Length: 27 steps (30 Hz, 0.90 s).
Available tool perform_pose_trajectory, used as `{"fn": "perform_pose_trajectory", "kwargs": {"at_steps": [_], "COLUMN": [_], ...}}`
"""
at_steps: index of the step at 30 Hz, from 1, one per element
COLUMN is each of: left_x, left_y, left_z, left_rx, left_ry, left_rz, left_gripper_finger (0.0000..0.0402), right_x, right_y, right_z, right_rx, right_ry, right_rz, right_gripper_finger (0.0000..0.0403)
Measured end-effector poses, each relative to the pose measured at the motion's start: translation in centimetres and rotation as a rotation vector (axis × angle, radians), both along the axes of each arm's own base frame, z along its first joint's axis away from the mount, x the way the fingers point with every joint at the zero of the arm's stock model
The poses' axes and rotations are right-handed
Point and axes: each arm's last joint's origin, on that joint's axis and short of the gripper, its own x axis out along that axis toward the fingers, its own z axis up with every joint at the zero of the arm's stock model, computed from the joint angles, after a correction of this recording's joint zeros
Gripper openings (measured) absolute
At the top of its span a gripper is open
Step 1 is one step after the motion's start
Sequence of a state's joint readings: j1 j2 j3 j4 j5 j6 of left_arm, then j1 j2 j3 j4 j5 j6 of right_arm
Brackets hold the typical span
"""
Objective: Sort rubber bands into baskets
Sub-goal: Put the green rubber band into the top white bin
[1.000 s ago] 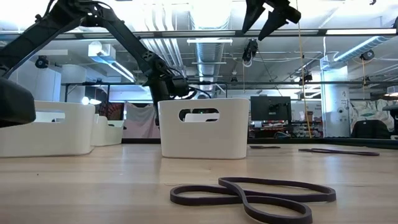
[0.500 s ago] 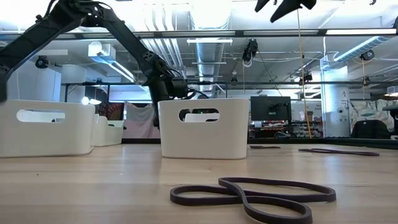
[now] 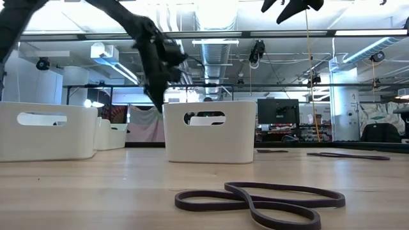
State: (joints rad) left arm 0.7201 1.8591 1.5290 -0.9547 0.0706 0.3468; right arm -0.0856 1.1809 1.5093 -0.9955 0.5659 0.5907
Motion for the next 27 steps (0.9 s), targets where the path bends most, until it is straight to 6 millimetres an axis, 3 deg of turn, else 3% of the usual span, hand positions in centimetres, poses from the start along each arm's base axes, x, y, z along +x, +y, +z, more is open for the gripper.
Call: {"fn": "perform_pose_trajectory", "kwargs": {"at_steps": [6,9,13,17,23,27], "left_x": [-4.9,-7.7,-10.6,-11.9,-12.7,-12.8], "left_y": [-0.4,0.1,1.1,1.3,1.3,1.4], "left_z": [4.0,4.3,3.4,0.9,-3.4,-5.2], "left_rx": [0.113,0.04,-0.028,-0.075,-0.078,-0.044], "left_ry": [0.18,0.247,0.322,0.385,0.411,0.448], "left_rz": [0.195,0.364,0.565,0.658,0.645,0.614], "left_gripper_finger": [0.0,0.0,0.0,0.0,0.0001,0.0023], "right_x": [0.3,0.5,0.5,0.6,0.5,1.0], "right_y": [0.5,0.6,0.6,0.6,1.4,2.8], "right_z": [-0.3,-0.4,-0.4,-0.4,-0.8,-1.1], "right_rx": [0.144,0.169,0.17,0.173,0.249,0.278], "right_ry": [-0.013,-0.003,0.001,0.0,0.019,0.028], "right_rz": [0.142,0.193,0.197,0.195,0.251,0.288], "right_gripper_finger": [0.0286,0.0286,0.0286,0.0286,0.0286,0.0286]}}
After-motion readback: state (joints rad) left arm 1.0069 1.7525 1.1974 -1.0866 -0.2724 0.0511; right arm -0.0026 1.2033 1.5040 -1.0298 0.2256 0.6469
